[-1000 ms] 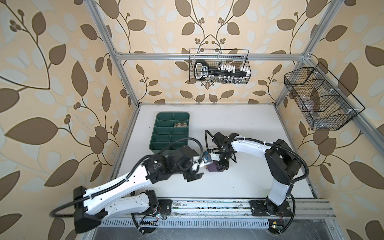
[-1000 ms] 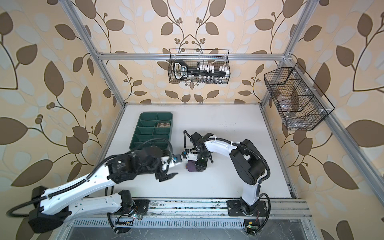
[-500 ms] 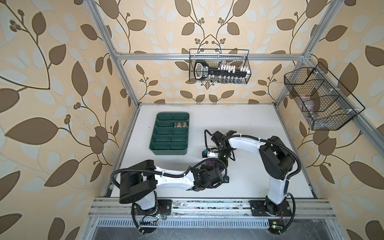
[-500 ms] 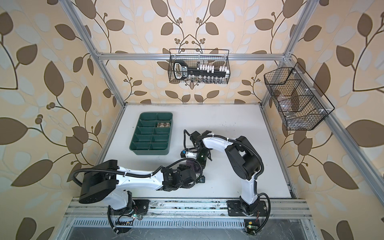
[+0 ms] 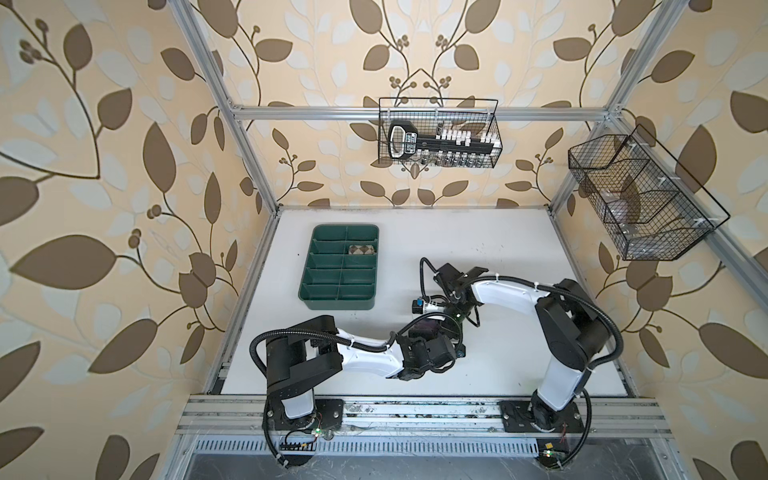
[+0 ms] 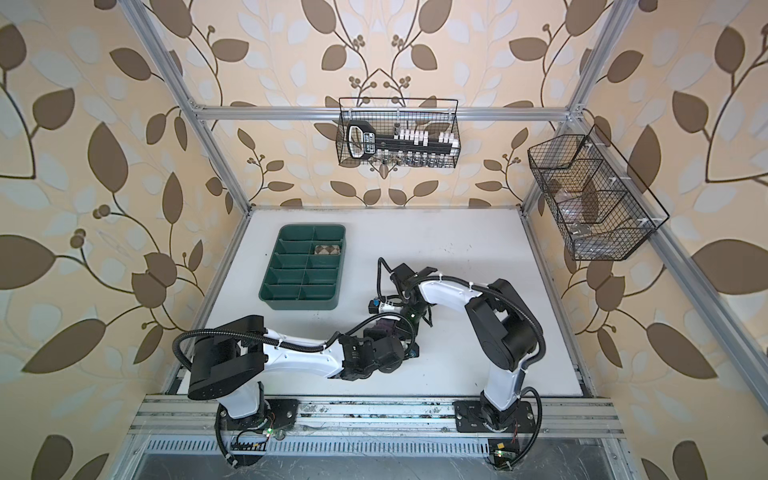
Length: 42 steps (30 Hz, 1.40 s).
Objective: Roll the socks
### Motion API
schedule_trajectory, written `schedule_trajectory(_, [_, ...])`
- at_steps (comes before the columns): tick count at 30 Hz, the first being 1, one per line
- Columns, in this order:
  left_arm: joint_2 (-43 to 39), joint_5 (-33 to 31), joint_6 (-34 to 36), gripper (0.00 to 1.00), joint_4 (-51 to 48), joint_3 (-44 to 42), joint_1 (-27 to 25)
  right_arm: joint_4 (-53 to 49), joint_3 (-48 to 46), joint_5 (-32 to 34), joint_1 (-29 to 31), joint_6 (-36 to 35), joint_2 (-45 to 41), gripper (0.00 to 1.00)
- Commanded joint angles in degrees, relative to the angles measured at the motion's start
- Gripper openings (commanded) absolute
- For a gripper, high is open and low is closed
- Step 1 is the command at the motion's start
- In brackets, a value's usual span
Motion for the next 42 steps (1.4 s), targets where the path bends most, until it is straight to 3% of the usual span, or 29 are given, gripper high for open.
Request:
schedule_trajectory(1, [2.66,8.85,-1.88,0.0,-8.7,-0.07,1.23,8.83,-3.66,7.2,-2.2,3.93,-8.44,0.15])
schedule_trajectory(5, [1.18,13.6,-0.92,0.0,-10.96,0.38,2.97,13.73,-6.9,10.32,-6.52,10.18,-17.21,0.33])
schedule_trajectory(12, [1.57,26.69,-0.94,0.0,-18.62,5.04,7.71,29.94,-16.54,13.29,-16.03,22.42,-39.94,0.35])
schedule_trajectory(13, [2.02,28.4,-1.0,0.0,-20.26,6.04,8.25,33.32,-18.51,15.67,-16.93,24.28,-44.64,0.35])
schedule_trajectory(15, [3.3,34.9,-0.18,0.0,-25.33,9.06,10.18,38.39,-22.12,23.19,-17.28,26.85,-53.07,0.46])
schedule_trajectory(17, [5.25,40.85,-0.44,0.0,-30.49,12.88,12.75,41.6,-25.6,25.67,-17.45,26.38,-60.82,0.5])
schedule_trajectory(20, [9.99,51.69,-1.21,0.0,-37.83,19.45,17.91,39.25,-28.35,16.98,-17.21,18.23,-69.44,0.47])
schedule_trajectory(22, [14.28,56.28,-1.66,0.01,-43.16,24.48,20.72,32.37,-27.66,10.92,-15.93,12.62,-71.82,0.47])
schedule_trajectory(24, [18.22,60.16,-1.13,0.0,-47.51,28.82,22.77,24.36,-26.47,8.63,-12.39,6.42,-71.97,0.47])
schedule_trajectory(26, [21.19,63.19,-1.36,0.01,-49.51,31.35,24.57,18.23,-25.93,11.52,-5.85,-0.2,-71.18,0.47])
schedule_trajectory(31, [25.12,66.33,-2.41,0.02,-51.5,35.23,27.19,19.87,-30.69,35.82,17.25,-11.37,-66.74,0.53])
schedule_trajectory(33, [25.73,67.27,-2.37,0.02,-51.72,35.73,27.72,24.08,-33.44,41.7,22.84,-14.0,-63.02,0.55])
schedule_trajectory(36, [26.34,67.68,-2.57,0.02,-51.89,36.28,28.06,34.17,-36.25,44.3,25.77,-15.81,-53.13,0.56])
schedule_trajectory(42, [26.4,67.59,-3.32,0.02,-51.28,36.28,28.46,47.54,-35.37,45.13,24.38,-18.03,-31.43,0.56])
